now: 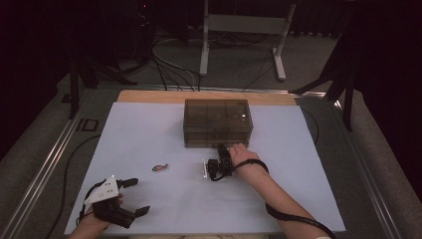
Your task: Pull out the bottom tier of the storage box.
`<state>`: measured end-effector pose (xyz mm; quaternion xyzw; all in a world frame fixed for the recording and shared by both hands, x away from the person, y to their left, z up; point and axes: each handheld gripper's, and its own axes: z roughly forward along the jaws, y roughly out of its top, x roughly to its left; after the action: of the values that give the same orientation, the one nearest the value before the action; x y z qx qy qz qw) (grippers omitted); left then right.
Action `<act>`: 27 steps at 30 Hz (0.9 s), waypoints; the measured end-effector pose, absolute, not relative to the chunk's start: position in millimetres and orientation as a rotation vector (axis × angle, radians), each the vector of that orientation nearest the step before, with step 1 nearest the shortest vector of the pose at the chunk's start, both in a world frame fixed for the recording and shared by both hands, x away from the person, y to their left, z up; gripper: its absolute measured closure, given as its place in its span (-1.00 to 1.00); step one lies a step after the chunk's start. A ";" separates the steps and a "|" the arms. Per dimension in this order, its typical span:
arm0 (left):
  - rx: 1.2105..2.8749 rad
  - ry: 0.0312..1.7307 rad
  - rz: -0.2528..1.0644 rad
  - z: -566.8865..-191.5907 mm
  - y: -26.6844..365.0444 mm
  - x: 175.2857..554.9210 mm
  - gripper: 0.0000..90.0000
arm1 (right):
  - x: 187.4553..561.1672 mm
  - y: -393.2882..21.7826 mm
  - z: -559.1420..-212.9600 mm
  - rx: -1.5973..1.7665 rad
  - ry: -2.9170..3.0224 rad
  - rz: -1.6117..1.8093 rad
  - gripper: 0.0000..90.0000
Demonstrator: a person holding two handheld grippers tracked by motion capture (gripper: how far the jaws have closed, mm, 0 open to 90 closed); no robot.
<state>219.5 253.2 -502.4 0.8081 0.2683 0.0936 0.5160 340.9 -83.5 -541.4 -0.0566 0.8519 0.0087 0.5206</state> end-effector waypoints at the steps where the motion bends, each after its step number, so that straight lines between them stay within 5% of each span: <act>1: 1.942 0.644 0.225 -502.4 253.2 219.5 -1.00 | 340.0 -83.9 -541.8 -0.135 2.043 0.022 0.76; 7: 1.945 0.643 0.226 -502.5 253.0 219.3 -1.00 | 338.4 -86.5 -545.7 -0.141 2.045 0.041 0.76; 8: 1.945 0.642 0.226 -502.6 253.0 219.4 -1.00 | 337.7 -86.9 -545.2 -0.131 2.048 0.047 0.96; 10: 1.944 0.644 0.224 -502.9 252.9 219.5 -1.00 | 337.4 -86.8 -541.8 -0.127 2.043 0.066 1.00; 18: 1.948 0.645 0.224 -503.1 253.0 219.5 -1.00 | 333.7 -87.6 -541.0 -0.125 2.103 0.098 0.65; 27: 1.954 0.644 0.227 -503.1 252.7 218.7 -1.00 | 329.5 -98.1 -514.6 -0.060 2.250 0.281 0.02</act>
<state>218.7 252.7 -503.1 0.8118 0.2675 0.0942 0.5105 329.5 -98.1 -514.6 -0.0241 0.8989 0.1122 0.4229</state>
